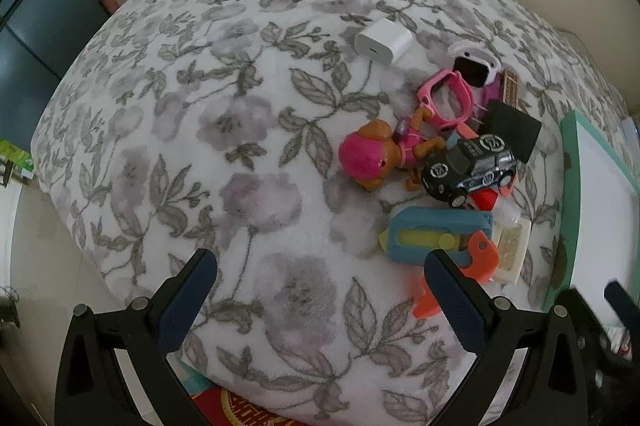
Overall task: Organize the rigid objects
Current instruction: 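Move the right tool to the white plastic clip and close on it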
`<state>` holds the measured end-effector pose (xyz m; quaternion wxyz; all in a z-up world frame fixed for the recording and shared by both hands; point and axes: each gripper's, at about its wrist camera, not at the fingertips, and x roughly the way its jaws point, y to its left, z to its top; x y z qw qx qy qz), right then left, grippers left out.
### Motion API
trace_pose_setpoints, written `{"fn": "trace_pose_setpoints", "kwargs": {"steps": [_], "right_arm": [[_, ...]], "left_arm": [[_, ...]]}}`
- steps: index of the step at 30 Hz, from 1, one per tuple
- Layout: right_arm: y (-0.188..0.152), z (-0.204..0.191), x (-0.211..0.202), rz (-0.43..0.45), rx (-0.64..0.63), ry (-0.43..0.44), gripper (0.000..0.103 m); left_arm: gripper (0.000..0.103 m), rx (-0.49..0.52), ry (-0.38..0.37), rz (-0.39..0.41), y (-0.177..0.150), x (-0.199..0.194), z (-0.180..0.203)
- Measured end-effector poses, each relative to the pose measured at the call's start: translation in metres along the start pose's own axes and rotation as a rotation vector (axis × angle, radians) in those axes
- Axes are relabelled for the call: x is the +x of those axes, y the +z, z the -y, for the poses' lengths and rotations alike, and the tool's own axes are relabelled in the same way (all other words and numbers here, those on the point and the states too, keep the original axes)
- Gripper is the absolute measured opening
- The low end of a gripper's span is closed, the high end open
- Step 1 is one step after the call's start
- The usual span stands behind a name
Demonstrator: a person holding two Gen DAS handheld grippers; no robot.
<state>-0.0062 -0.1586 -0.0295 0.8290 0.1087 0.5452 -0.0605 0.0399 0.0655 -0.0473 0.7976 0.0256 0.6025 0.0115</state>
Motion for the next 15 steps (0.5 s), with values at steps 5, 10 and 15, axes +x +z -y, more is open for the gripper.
{"fn": "trace_pose_setpoints", "kwargs": {"steps": [5, 10, 15], "right_arm": [[0.011, -0.004, 0.013, -0.016, 0.008, 0.005, 0.103], [0.018, -0.005, 0.025, -0.033, 0.011, 0.012, 0.099], [0.021, -0.010, 0.033, -0.034, -0.009, 0.031, 0.087]], "left_arm": [[0.103, 0.018, -0.022, -0.017, -0.001, 0.004, 0.003], [0.103, 0.004, -0.013, -0.017, -0.001, 0.003, 0.000], [0.103, -0.019, -0.021, -0.011, 0.000, 0.003, -0.007]]}}
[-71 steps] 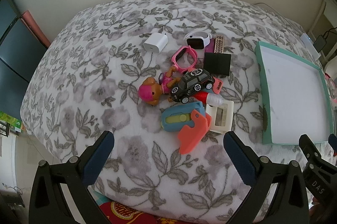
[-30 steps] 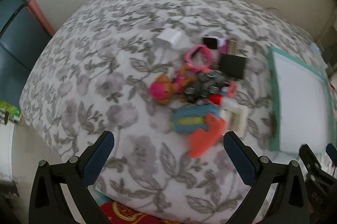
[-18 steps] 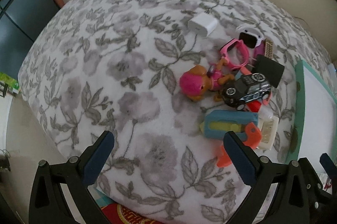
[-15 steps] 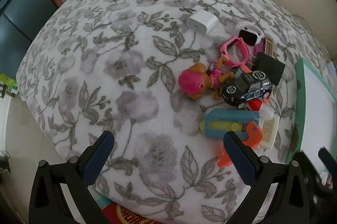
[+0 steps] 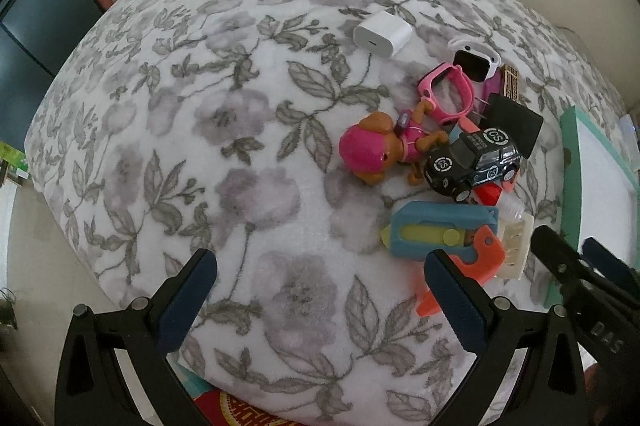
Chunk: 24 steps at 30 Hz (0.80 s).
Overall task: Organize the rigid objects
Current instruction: 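Move the right tool to the white plastic clip and close on it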
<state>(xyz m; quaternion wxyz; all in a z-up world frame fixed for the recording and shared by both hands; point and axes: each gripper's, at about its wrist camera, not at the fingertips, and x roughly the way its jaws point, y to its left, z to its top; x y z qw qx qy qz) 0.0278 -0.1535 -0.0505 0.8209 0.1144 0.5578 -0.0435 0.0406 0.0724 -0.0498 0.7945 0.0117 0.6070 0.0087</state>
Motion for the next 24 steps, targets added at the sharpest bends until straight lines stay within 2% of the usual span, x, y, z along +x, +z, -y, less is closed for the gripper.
{"fn": "trace_pose_setpoints", "kwargs": {"steps": [2, 6, 8, 19, 22, 24], "right_arm": [[0.000, -0.002, 0.004, -0.010, -0.002, 0.015, 0.082], [-0.001, -0.007, 0.009, -0.023, -0.017, 0.030, 0.078], [-0.003, -0.009, 0.012, -0.031, -0.033, 0.021, 0.073], [-0.008, -0.002, 0.031, -0.086, -0.007, 0.027, 0.068], [-0.008, -0.002, 0.031, -0.082, -0.018, 0.046, 0.047], [-0.009, -0.005, 0.029, -0.077, -0.024, 0.047, 0.040]], "left_arm": [[0.103, -0.009, 0.005, 0.009, 0.000, -0.002, -0.002], [0.103, -0.007, 0.009, 0.023, -0.001, -0.005, -0.002], [0.103, 0.004, 0.009, 0.021, -0.001, -0.004, 0.000], [0.103, 0.030, 0.004, 0.018, -0.004, -0.005, 0.004], [0.103, 0.042, -0.007, 0.012, -0.005, -0.005, 0.006], [0.103, 0.047, -0.011, 0.009, -0.006, -0.005, 0.007]]}}
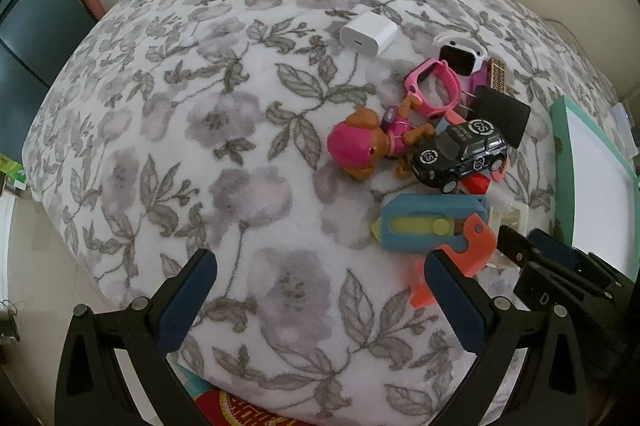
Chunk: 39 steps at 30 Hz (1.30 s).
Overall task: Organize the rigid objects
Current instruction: 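Move the right tool to the white plastic clip and close on it, then grasp the blue-and-orange toy with the left tool while the right tool holds the white clip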
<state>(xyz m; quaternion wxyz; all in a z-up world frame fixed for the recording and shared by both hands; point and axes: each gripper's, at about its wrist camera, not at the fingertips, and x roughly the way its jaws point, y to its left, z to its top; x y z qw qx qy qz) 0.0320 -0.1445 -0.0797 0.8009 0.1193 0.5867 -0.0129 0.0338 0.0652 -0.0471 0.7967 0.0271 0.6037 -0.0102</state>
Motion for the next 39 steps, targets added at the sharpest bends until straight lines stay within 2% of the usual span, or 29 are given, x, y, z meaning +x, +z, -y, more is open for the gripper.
{"fn": "trace_pose_setpoints", "kwargs": {"steps": [1, 5, 12, 17, 21, 26, 29, 34, 39], "right_arm": [[0.000, -0.002, 0.000, 0.001, -0.007, 0.003, 0.034], [-0.001, -0.009, -0.001, 0.002, -0.019, 0.011, 0.024], [-0.002, 0.006, -0.001, -0.016, 0.029, 0.034, 0.013], [-0.006, 0.014, 0.000, -0.032, 0.060, 0.044, 0.013], [-0.012, 0.020, -0.002, -0.038, 0.069, 0.041, 0.012], [-0.019, 0.031, -0.007, -0.060, 0.098, 0.060, 0.013], [-0.022, 0.035, -0.010, -0.066, 0.107, 0.065, 0.013], [-0.027, 0.041, -0.014, -0.071, 0.126, 0.074, 0.012], [-0.027, 0.043, -0.013, -0.076, 0.140, 0.084, 0.013]], "left_arm": [[0.103, 0.002, -0.002, -0.002, 0.000, 0.000, 0.001], [0.103, 0.008, -0.014, -0.015, -0.002, 0.003, 0.003], [0.103, -0.046, -0.066, -0.034, 0.000, 0.006, -0.001], [0.103, -0.067, -0.111, -0.048, 0.008, 0.012, 0.006], [0.103, -0.068, -0.118, -0.075, 0.016, 0.020, 0.020], [0.103, -0.026, -0.142, -0.117, 0.023, 0.033, 0.045], [0.103, 0.002, -0.123, -0.117, 0.027, 0.038, 0.058], [0.103, -0.011, -0.080, -0.122, 0.037, 0.048, 0.070], [0.103, -0.015, -0.043, -0.160, 0.043, 0.061, 0.079]]}}
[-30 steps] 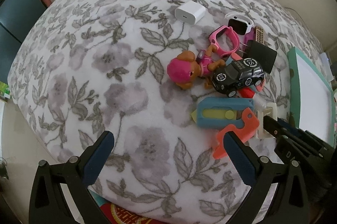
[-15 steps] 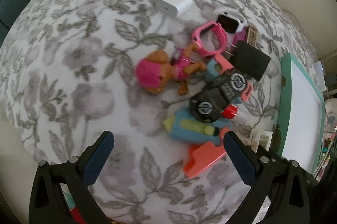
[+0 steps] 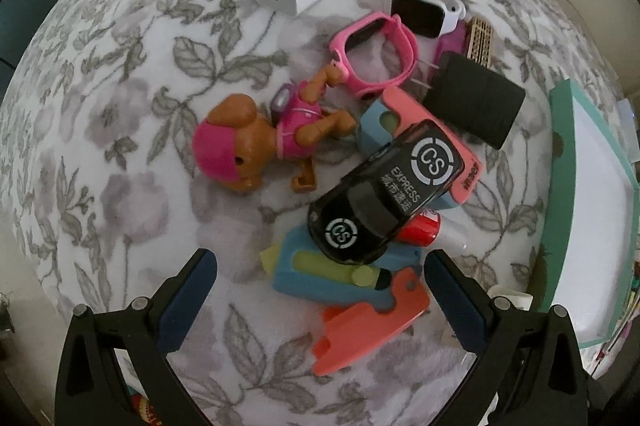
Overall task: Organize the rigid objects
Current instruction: 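Grasp the blue-and-orange toy with the left tool while the right tool holds the white clip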
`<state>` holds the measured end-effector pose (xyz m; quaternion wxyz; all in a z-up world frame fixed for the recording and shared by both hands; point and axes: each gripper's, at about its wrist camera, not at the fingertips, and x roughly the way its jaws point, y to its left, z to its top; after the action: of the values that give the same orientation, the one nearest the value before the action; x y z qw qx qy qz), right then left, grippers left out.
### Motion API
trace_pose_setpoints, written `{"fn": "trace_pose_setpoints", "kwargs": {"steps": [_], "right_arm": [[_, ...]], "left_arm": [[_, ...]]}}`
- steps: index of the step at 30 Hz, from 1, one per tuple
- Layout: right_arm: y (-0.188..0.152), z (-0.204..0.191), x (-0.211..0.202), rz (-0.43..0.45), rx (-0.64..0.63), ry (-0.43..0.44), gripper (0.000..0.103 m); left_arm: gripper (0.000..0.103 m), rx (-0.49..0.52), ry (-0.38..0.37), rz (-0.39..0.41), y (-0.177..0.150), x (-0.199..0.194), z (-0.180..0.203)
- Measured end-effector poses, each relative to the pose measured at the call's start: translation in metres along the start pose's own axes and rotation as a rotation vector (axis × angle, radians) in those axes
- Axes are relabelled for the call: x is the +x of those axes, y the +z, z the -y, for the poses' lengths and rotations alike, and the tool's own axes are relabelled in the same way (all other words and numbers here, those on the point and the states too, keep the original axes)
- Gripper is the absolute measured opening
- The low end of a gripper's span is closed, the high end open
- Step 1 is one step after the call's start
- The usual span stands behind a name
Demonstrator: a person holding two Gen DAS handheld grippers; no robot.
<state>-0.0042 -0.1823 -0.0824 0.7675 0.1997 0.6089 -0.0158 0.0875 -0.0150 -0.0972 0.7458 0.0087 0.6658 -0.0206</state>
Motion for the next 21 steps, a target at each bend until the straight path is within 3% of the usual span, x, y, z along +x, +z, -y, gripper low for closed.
{"fn": "trace_pose_setpoints", "kwargs": {"steps": [4, 8, 15, 17, 21], "right_arm": [[0.000, 0.004, 0.000, -0.008, 0.016, 0.008, 0.013], [0.000, 0.006, -0.001, -0.011, 0.023, 0.017, 0.013], [0.000, 0.007, 0.000, -0.018, 0.031, 0.025, 0.013], [0.000, 0.007, 0.000, -0.019, 0.031, 0.024, 0.013], [0.000, 0.007, 0.000, -0.020, 0.030, 0.022, 0.013]], "left_arm": [[0.103, 0.015, 0.052, -0.011, 0.003, 0.006, 0.007], [0.096, -0.023, 0.021, -0.045, 0.000, 0.016, 0.008], [0.086, -0.026, 0.031, -0.031, -0.002, 0.016, 0.017], [0.077, -0.019, 0.028, -0.020, -0.003, 0.013, 0.022], [0.077, -0.001, 0.029, -0.009, -0.013, 0.008, 0.029]]}}
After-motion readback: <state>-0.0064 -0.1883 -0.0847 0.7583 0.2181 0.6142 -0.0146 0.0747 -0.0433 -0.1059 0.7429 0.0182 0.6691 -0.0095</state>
